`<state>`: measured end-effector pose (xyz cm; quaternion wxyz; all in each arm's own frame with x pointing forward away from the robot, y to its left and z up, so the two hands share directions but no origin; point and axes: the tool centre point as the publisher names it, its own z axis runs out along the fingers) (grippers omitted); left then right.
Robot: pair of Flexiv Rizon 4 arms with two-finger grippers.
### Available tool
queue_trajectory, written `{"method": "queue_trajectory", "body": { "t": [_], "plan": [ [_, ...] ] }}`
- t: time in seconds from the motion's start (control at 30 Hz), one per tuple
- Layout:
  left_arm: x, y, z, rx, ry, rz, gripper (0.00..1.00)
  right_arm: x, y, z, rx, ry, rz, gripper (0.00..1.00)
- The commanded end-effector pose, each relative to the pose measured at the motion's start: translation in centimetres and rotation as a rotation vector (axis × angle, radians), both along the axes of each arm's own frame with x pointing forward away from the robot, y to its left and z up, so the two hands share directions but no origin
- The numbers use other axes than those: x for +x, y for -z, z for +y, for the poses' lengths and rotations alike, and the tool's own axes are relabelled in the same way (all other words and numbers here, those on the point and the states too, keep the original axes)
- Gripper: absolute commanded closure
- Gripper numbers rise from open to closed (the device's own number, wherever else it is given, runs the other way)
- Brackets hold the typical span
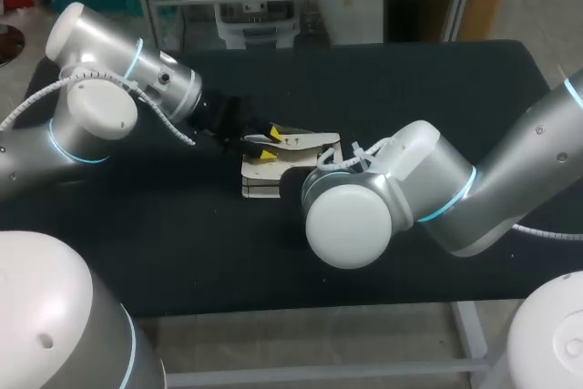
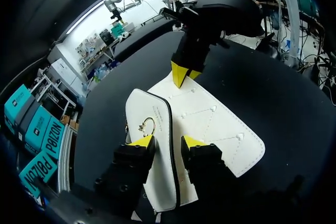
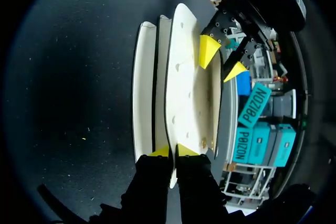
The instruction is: Pick up the bag, open it, inspect its contents, close it, and place it on the opposite side
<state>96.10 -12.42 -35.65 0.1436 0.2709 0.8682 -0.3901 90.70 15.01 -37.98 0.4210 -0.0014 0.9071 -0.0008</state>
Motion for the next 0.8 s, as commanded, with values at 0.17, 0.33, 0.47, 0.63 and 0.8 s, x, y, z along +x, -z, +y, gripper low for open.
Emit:
{"method": "queue_trajectory", "body": {
  "t": [0.17,0.33,0.47,0.63,0.8],
  "plan": [
    [0.4,-0.2,0.3,-0.032,-0.026,-0.023,0.89,0.0,0.4,0.1,0.002,0.001,-0.006,1.00],
    [0.8,-0.3,0.2,-0.042,-0.025,-0.021,1.00,0.0,0.4,0.1,0.002,0.001,-0.006,1.00],
    [0.5,-0.1,0.1,-0.024,0.015,0.012,1.00,0.0,0.4,0.1,0.002,0.001,-0.006,1.00],
    [-0.1,1.2,0.0,0.002,0.040,0.052,1.00,0.0,0.4,0.1,0.002,0.001,-0.006,1.00],
    [-0.9,2.2,-0.1,0.022,0.089,0.093,1.00,0.0,0.4,0.1,0.002,0.001,-0.006,1.00]
  ]
}}
